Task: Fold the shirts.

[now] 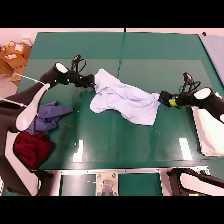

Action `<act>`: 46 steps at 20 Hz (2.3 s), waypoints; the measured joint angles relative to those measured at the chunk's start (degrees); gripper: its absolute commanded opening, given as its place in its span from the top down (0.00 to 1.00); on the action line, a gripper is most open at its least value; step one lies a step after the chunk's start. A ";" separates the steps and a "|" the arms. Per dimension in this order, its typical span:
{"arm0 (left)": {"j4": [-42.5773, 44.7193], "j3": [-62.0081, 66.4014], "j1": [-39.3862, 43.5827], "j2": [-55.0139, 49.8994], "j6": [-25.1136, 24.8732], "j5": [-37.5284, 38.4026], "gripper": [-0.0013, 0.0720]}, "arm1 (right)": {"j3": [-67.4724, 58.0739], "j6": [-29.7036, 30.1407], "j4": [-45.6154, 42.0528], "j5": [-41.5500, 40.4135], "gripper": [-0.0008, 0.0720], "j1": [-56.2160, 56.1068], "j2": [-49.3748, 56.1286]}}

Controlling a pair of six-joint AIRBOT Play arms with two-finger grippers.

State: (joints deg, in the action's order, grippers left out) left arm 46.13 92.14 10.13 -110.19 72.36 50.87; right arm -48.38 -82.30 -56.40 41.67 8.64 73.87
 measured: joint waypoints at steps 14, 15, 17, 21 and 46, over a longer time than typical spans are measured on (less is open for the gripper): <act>17.68 0.94 -0.70 5.49 4.52 29.97 0.06 | -7.96 0.48 -4.07 3.74 0.39 2.67 7.69; 17.86 1.27 -0.96 5.53 4.70 30.34 0.06 | -8.00 0.48 -4.15 5.01 0.39 3.32 7.41; 18.58 2.12 -2.80 5.51 4.98 30.25 0.06 | -7.85 0.44 -4.22 8.35 0.39 4.98 6.95; 15.19 3.04 -9.68 4.42 5.31 26.18 0.06 | -4.39 0.15 -4.07 13.35 0.39 7.28 6.16; -7.45 23.26 -11.67 15.74 -4.94 27.30 0.96 | -22.93 2.29 11.39 24.06 0.97 4.28 -8.15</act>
State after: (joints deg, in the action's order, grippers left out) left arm 38.68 115.39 -1.54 -94.45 67.42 78.17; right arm -71.31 -80.01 -45.01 65.73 12.93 65.71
